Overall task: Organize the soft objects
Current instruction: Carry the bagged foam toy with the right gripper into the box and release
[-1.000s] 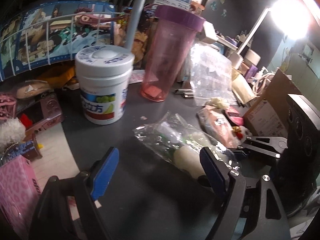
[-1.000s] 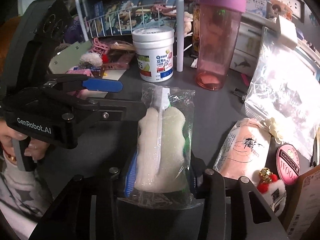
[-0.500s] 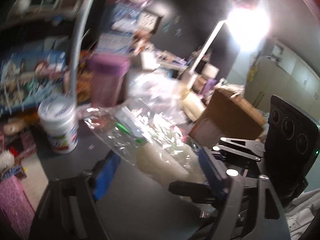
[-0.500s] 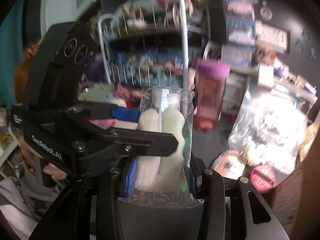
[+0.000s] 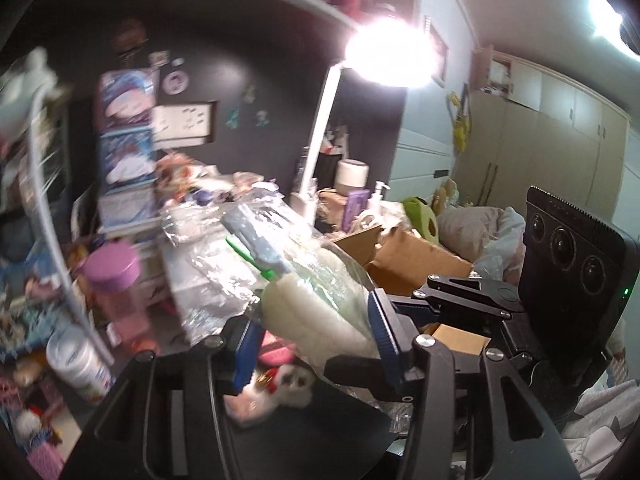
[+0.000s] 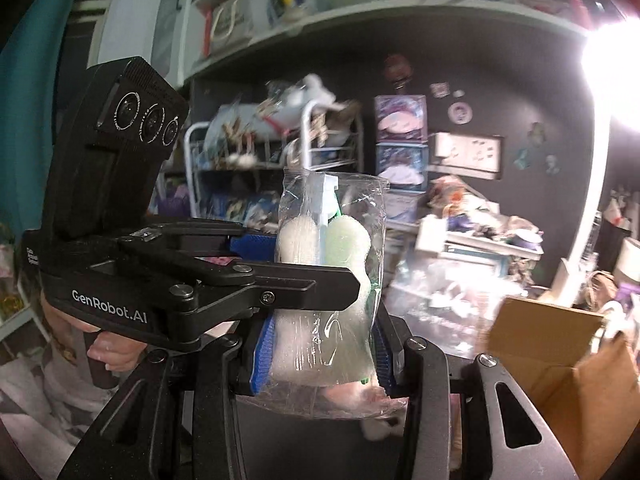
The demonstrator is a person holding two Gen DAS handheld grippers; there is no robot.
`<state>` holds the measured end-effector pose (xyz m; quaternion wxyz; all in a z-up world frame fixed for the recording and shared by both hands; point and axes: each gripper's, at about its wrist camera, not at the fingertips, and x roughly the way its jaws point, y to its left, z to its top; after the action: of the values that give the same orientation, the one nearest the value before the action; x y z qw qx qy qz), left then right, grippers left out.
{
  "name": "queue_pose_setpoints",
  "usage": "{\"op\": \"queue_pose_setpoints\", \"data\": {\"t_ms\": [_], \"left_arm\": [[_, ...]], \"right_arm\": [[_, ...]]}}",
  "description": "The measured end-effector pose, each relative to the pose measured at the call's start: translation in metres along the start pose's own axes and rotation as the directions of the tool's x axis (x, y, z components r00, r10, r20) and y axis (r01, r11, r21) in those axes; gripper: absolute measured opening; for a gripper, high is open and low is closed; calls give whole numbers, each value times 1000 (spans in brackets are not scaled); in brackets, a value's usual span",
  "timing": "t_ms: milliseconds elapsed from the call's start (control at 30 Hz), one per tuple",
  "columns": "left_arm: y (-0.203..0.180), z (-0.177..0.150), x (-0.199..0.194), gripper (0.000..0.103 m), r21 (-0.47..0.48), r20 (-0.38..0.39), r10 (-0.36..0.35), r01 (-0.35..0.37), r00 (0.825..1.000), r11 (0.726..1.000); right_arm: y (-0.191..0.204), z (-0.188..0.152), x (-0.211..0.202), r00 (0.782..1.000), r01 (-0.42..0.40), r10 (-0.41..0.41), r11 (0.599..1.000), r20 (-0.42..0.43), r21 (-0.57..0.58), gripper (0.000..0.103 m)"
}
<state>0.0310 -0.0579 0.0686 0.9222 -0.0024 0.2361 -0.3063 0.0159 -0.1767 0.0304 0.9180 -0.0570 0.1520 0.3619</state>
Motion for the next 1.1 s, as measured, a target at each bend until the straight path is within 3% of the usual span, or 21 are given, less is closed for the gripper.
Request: {"op": "queue_pose_setpoints", "data": {"t_ms": [367, 633, 867, 1033, 1100], "left_arm": [[-62, 34, 78, 48, 103, -86, -51, 60, 995, 993], [-78, 33, 136, 48, 112, -216, -42, 68, 975, 991], [-88, 30, 161, 48, 136, -279, -41, 82, 959, 987], [-97, 29, 167, 54, 160, -294, -42, 92, 955, 983], [-98, 31, 165, 64, 159, -287, -48, 97, 957, 983]], "right_arm": [[-74, -14, -45, 994, 106, -109, 990, 24, 96, 37], [-119, -40, -39, 990, 139, -130, 976, -58, 168, 37], [-135, -52, -34, 974, 201, -179, 966, -137, 162, 37], [-136, -57, -38, 955, 263, -240, 956, -172, 126, 39], [-136, -59, -38, 948, 280, -256, 953, -189, 117, 39]]}}
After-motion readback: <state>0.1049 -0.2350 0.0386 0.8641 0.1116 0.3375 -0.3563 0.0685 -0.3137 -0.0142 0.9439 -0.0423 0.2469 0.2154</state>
